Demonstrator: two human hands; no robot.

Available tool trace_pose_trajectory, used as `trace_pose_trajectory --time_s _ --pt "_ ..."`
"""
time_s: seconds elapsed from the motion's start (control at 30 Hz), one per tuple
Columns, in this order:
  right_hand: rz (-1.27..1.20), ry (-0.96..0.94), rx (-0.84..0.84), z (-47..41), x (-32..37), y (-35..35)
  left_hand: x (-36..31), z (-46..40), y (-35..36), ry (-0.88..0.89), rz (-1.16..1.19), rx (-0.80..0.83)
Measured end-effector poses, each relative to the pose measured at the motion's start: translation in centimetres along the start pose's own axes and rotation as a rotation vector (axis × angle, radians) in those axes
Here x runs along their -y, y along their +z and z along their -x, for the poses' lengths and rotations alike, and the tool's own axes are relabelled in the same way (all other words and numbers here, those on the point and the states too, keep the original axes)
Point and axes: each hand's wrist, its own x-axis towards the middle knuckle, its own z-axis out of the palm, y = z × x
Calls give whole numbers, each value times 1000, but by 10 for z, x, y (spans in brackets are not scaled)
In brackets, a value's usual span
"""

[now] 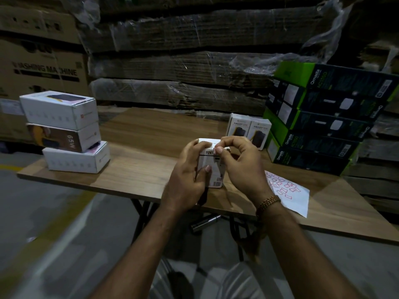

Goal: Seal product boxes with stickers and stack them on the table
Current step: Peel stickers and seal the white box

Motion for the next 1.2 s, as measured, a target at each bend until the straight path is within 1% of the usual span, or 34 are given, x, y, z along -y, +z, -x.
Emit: trace_pose_trajectory --time_s 0.13,0.4,0.77,1.03,1.2 --pt "21 -31 -39 -1 -6 4 -6 2 0 -22 -36 8" --pt "-31 -48 -136 6 -12 14 -9 3 -1 -22 -59 -1" --pt "-51 -51 -200 11 -5 24 -2 2 0 14 -54 -10" --pt "10 -62 -212 11 -8 29 -4 3 0 31 -66 -23" --pt "25 -84 -225 11 -12 31 -4 2 -1 12 -59 -1"
